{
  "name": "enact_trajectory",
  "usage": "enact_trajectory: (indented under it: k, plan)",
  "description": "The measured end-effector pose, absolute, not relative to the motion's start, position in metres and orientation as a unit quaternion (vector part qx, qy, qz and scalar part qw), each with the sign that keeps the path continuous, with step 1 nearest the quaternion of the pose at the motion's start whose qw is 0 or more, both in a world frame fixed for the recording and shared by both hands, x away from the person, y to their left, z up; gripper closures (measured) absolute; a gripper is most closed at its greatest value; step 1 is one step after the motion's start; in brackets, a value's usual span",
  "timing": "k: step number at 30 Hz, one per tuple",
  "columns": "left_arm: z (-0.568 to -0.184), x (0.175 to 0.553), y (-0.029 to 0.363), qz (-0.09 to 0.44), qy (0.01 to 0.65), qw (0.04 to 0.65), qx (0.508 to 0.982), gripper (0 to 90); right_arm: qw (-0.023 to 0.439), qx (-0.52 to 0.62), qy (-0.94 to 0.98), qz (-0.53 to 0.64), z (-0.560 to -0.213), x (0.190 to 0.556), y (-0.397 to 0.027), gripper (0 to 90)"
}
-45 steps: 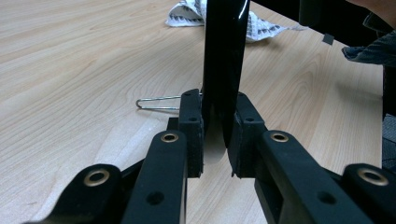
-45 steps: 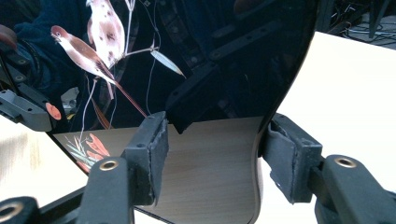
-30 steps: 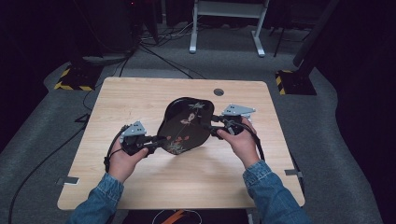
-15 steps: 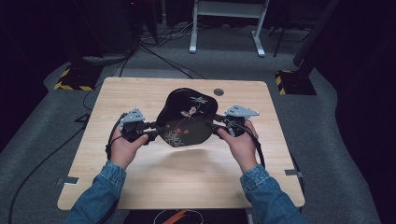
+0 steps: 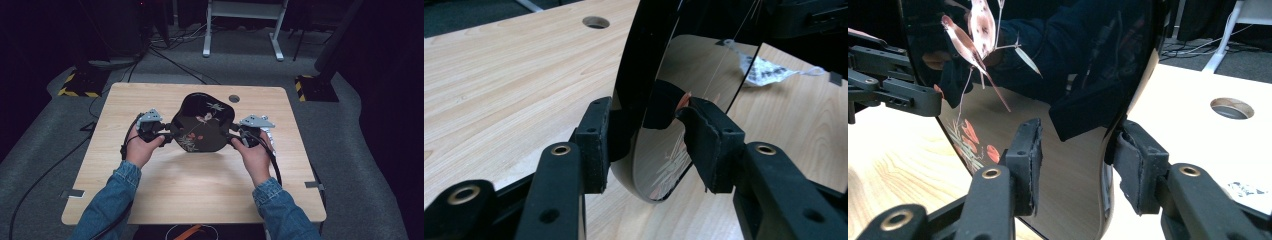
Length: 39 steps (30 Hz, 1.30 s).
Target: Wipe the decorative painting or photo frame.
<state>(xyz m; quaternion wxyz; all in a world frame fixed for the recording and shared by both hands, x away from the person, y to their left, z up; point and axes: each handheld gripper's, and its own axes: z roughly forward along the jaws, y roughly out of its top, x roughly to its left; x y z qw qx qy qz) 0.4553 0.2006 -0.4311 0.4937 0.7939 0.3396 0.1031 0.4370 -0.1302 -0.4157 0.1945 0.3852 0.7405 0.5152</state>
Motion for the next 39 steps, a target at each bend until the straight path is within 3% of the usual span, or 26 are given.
enact_trajectory:
  k: [14, 23, 34, 39]
  plan:
    - [-0.437, 0.465, 0.199, 0.097, 0.347, 0.502, 0.787, 52.5, 0.190, 0.392, 0.743, 0.508, -0.424, 0.442, -0.130, 54.2]
    - [-0.437, 0.462, 0.199, 0.093, 0.358, 0.508, 0.778, 52.1, 0.193, 0.388, 0.748, 0.503, -0.425, 0.442, -0.129, 47.7]
    - [-0.418, 0.446, 0.202, 0.119, 0.347, 0.522, 0.770, 30.2, 0.208, 0.382, 0.746, 0.504, -0.412, 0.437, -0.141, 42.0]
    - [-0.406, 0.429, 0.207, 0.139, 0.339, 0.531, 0.764, 28.3, 0.206, 0.373, 0.749, 0.507, -0.400, 0.427, -0.150, 40.3]
